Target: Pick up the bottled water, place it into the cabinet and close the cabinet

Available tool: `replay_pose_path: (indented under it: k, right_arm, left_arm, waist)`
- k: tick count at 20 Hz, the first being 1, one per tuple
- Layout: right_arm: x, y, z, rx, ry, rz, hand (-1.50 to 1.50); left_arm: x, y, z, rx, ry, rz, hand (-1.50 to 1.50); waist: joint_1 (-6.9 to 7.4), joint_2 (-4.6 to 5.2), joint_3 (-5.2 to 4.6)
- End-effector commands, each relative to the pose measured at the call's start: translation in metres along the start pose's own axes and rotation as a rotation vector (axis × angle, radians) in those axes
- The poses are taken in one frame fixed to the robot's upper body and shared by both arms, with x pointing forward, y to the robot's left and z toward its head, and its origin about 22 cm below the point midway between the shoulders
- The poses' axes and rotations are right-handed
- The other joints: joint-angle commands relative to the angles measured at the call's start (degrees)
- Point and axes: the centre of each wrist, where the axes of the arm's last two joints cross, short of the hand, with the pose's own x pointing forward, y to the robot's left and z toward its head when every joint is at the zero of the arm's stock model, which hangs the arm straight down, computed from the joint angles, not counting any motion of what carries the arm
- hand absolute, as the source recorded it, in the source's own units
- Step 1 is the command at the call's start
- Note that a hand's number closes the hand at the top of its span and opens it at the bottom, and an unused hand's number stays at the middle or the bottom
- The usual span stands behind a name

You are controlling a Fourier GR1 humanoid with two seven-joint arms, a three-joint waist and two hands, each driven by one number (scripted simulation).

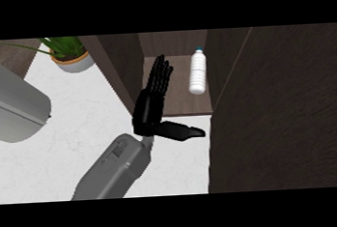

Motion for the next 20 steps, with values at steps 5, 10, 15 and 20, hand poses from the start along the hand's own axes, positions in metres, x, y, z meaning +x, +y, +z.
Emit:
replay_pose_path:
  k: [5, 10, 15, 20]
  right_arm:
    - [0.022, 0.004, -0.005, 0.216, 0.003, 0.075, -1.50]
    - [0.047, 0.005, -0.004, 0.366, 0.079, 0.128, 1.50]
    - [0.051, 0.013, -0.007, 0.541, 0.029, 0.132, 1.50]
    - [0.048, 0.019, -0.009, 0.591, -0.017, 0.130, 1.50]
  left_arm:
    - [0.032, 0.003, 0.051, -0.037, 0.045, 0.058, 1.50]
    - [0.046, 0.046, 0.085, -0.012, 0.036, 0.027, 1.50]
    - [0.068, 0.059, 0.103, 0.049, 0.019, 0.007, -1.50]
    - [0.094, 0.091, 0.127, 0.113, 0.013, 0.017, -1.50]
  waist:
    - [0.26, -0.16, 0.01]
    - [0.18, 0.02, -0.07]
    - [-0.24, -0.21, -0.08]
    - [-0.56, -0.30, -0.12]
